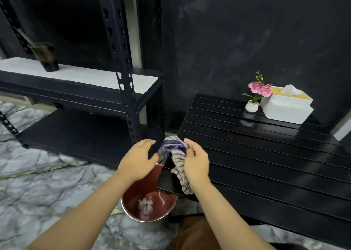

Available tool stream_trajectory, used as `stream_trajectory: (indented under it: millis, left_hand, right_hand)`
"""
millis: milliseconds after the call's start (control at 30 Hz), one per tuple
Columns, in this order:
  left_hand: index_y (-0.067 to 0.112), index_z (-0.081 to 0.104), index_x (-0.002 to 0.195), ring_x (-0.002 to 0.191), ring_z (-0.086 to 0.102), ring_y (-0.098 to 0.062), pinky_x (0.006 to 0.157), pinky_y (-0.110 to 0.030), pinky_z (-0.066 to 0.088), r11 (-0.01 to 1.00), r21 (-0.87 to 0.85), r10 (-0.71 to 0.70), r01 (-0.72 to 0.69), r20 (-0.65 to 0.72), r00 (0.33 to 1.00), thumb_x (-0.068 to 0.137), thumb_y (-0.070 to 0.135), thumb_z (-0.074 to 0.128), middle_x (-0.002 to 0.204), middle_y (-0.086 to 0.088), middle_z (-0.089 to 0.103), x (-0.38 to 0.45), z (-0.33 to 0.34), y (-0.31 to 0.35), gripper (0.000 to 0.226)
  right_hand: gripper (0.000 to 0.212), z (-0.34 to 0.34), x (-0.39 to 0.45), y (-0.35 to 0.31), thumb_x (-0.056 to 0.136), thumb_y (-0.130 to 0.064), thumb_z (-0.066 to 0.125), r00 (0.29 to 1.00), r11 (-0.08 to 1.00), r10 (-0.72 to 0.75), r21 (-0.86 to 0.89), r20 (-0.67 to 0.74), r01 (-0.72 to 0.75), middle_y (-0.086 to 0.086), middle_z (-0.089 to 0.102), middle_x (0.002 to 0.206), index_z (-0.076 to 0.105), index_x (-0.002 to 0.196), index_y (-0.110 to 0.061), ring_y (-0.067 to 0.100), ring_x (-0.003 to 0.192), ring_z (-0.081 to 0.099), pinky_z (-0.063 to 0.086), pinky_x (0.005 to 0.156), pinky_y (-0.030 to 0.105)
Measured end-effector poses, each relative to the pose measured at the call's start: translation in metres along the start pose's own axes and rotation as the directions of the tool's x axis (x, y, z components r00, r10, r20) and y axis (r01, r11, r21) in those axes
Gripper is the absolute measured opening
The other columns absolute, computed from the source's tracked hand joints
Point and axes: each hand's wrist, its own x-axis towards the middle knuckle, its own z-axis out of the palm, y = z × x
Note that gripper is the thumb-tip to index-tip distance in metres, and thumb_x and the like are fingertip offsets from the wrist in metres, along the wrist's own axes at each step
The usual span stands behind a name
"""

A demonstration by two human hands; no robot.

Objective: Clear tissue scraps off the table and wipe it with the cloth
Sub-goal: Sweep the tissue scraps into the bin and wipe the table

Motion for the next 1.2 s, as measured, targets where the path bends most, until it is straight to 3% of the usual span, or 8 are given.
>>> stream_trajectory:
  millis: [200, 300, 500, 600, 733, 967, 1100, 1200]
  left_hand:
    - [0.018, 0.035, 0.142, 0.141, 0.027, -0.016, 0.118, -0.03, 0.021, 0.991, 0.01, 0.132, -0.133, 0.078, 0.988, 0.09, 0.034, 0.049, 0.153, -0.001, 0.031, -0.001, 0.043, 0.049, 0.056]
    - [0.019, 0.031, 0.144, 0.144, 0.02, -0.016, 0.119, -0.031, 0.015, 0.987, 0.057, 0.145, -0.152, 0.113, 0.983, 0.091, 0.036, 0.047, 0.155, 0.0, 0.026, -0.001, 0.06, 0.063, 0.058]
    - [0.02, 0.029, 0.145, 0.146, 0.013, -0.015, 0.12, -0.034, 0.009, 0.986, 0.087, 0.135, -0.142, 0.089, 0.987, 0.092, 0.037, 0.043, 0.156, 0.0, 0.023, -0.001, 0.071, 0.068, 0.057]
    - [0.02, 0.029, 0.145, 0.146, 0.013, -0.014, 0.12, -0.034, 0.007, 0.984, 0.09, 0.146, -0.152, 0.065, 0.987, 0.093, 0.037, 0.041, 0.157, 0.001, 0.022, -0.004, 0.073, 0.069, 0.056]
    - [0.02, 0.027, 0.146, 0.146, 0.011, -0.013, 0.12, -0.033, 0.006, 0.982, 0.11, 0.148, -0.154, 0.065, 0.987, 0.094, 0.037, 0.039, 0.157, 0.001, 0.021, -0.005, 0.074, 0.07, 0.056]
    - [0.022, 0.025, 0.147, 0.146, 0.01, -0.013, 0.12, -0.033, 0.006, 0.978, 0.131, 0.154, -0.163, 0.074, 0.985, 0.095, 0.04, 0.036, 0.158, 0.002, 0.019, -0.006, 0.074, 0.069, 0.056]
    - [0.022, 0.025, 0.146, 0.146, 0.01, -0.013, 0.121, -0.033, 0.006, 0.979, 0.123, 0.157, -0.163, 0.057, 0.986, 0.095, 0.039, 0.036, 0.158, 0.003, 0.019, -0.006, 0.077, 0.068, 0.056]
    - [0.023, 0.024, 0.146, 0.147, 0.008, -0.012, 0.12, -0.032, 0.005, 0.981, 0.115, 0.153, -0.158, 0.052, 0.987, 0.094, 0.039, 0.035, 0.158, 0.005, 0.017, -0.005, 0.079, 0.068, 0.056]
  right_hand:
    - [0.033, -0.068, -0.002, 0.019, 0.091, 0.001, 0.04, 0.981, 0.965, -0.17, -0.219, -0.095, 0.146, 0.006, 0.062, 0.119, 0.063, 0.112, -0.01, 0.013, 0.105, 0.052, 0.028, 0.085, -0.001]
    - [0.035, -0.084, -0.006, 0.034, 0.088, 0.004, 0.044, 0.965, 0.873, -0.26, -0.422, 0.018, 0.243, 0.012, 0.056, 0.128, 0.059, 0.117, -0.005, 0.025, 0.125, 0.046, 0.02, 0.1, 0.007]
    - [0.045, -0.083, -0.017, 0.041, 0.093, -0.021, 0.036, 0.934, 0.695, -0.195, -0.629, 0.301, 0.347, 0.008, 0.025, 0.152, 0.038, 0.137, -0.014, 0.021, 0.143, 0.014, 0.008, 0.116, 0.026]
    - [0.054, -0.082, -0.015, 0.044, 0.092, -0.035, 0.017, 0.927, 0.643, -0.155, -0.677, 0.342, 0.357, 0.005, 0.026, 0.153, 0.033, 0.139, -0.016, 0.019, 0.143, 0.013, 0.009, 0.117, 0.03]
    - [0.045, -0.089, -0.015, 0.046, 0.097, -0.022, 0.026, 0.905, 0.612, -0.123, -0.686, 0.408, 0.392, 0.002, 0.02, 0.155, 0.026, 0.142, -0.016, 0.017, 0.144, 0.008, 0.007, 0.117, 0.028]
    - [0.074, -0.116, -0.014, 0.058, 0.076, -0.036, -0.001, 0.913, 0.597, -0.12, -0.707, 0.389, 0.379, 0.004, 0.026, 0.153, 0.03, 0.14, -0.013, 0.016, 0.143, 0.015, 0.008, 0.117, 0.027]
    - [0.049, -0.114, 0.002, 0.059, 0.094, -0.021, 0.02, 0.937, 0.59, -0.085, -0.741, 0.339, 0.322, 0.005, 0.023, 0.154, 0.028, 0.141, -0.013, 0.017, 0.143, 0.013, 0.009, 0.118, 0.028]
    - [0.046, -0.105, 0.022, 0.056, 0.096, -0.016, 0.03, 0.951, 0.596, -0.086, -0.749, 0.298, 0.289, 0.006, 0.021, 0.154, 0.026, 0.142, -0.012, 0.019, 0.144, 0.011, 0.009, 0.119, 0.029]
